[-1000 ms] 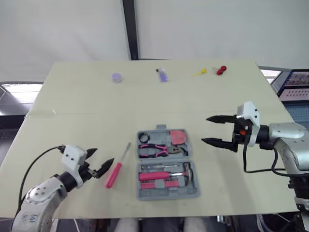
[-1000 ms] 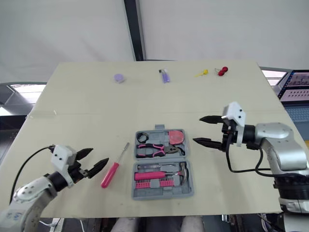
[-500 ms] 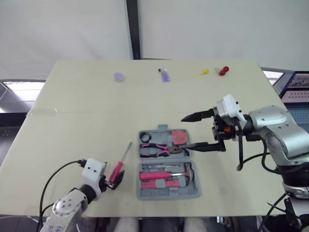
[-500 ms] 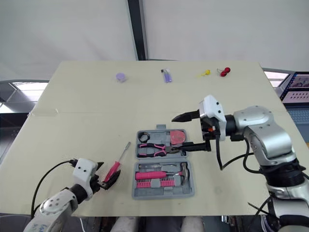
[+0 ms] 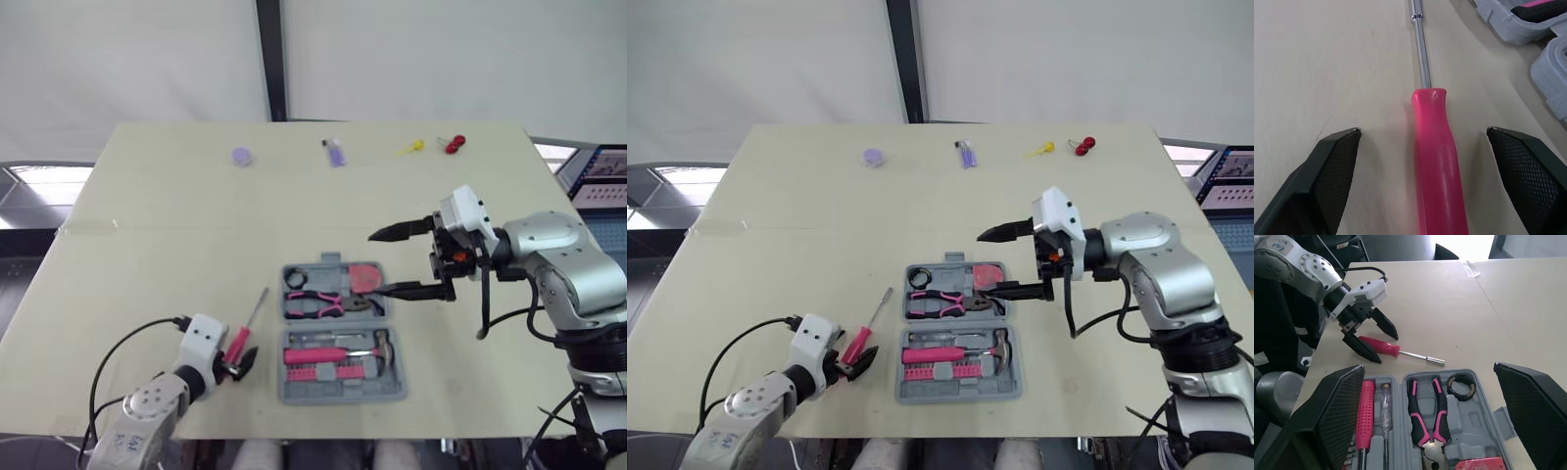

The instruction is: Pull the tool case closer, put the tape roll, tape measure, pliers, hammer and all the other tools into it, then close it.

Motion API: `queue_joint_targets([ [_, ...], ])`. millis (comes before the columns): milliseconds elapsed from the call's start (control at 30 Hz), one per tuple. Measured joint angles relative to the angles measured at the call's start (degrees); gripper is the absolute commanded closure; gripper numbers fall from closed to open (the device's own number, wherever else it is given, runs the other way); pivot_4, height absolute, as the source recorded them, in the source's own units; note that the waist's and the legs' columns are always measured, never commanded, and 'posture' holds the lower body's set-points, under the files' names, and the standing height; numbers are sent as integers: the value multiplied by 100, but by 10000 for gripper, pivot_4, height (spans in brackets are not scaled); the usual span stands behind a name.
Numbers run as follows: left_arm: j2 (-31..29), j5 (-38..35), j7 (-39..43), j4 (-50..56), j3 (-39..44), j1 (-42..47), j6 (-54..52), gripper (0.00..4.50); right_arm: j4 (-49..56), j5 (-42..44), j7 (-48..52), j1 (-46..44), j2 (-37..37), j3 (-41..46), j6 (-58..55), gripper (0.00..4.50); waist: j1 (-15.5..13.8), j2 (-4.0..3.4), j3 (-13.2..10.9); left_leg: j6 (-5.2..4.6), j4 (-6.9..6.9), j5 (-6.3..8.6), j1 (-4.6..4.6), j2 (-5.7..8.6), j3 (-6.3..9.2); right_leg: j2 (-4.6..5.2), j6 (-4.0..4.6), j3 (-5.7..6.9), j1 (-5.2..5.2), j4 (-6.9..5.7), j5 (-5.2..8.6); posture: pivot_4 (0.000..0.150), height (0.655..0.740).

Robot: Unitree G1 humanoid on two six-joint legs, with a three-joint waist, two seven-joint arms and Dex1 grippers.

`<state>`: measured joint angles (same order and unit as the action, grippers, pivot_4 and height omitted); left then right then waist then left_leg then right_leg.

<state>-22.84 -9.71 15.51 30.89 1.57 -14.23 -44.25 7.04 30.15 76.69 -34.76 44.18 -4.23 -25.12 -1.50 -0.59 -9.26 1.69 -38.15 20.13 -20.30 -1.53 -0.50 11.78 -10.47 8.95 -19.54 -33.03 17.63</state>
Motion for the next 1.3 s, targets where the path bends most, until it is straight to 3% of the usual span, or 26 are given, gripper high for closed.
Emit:
queue_joint_targets([
  [167, -35, 3, 8, 29, -6, 61, -117, 734, -25, -3, 0, 0, -6, 0, 4, 0, -1, -1, 0, 0, 0, 0, 1, 0, 0, -1, 0, 0, 0, 0, 0, 1500, 7400],
  [267, -34, 47, -1, 12, -25, 85, -116, 7841, -26, -6, 0, 3, -7, 0, 5, 0, -4, -1, 0, 0, 0, 0, 1, 0, 0, -1, 1, 0, 1, 0, 0, 1500, 7400],
  [467, -30, 140, -51, -128, 23, 108, 33, 38344, -26, -2, 0, 44, 1, 0, -13, 0, -2, -1, 0, 1, 2, 0, -1, 0, 0, -1, 1, 0, -1, 3, 0, 1500, 7400],
  [967, -123, 118, 291, -437, 54, 282, 651, 38676, 14, 29, 0, 67, 18, 4, -73, 0, -14, 3, -4, 1, -1, 0, -5, -2, 0, -2, 1, 0, -4, 2, 0, 1500, 7400],
  [1300, -1670, -702, 1878, -66, 701, 1452, 671, 38676, 54, 58, 30, 278, 463, 215, -97, 0, 7, 7, -9, 5, 2, 2, -9, -11, -3, -13, 4, 1, -11, 5, 0, 1500, 7400],
])
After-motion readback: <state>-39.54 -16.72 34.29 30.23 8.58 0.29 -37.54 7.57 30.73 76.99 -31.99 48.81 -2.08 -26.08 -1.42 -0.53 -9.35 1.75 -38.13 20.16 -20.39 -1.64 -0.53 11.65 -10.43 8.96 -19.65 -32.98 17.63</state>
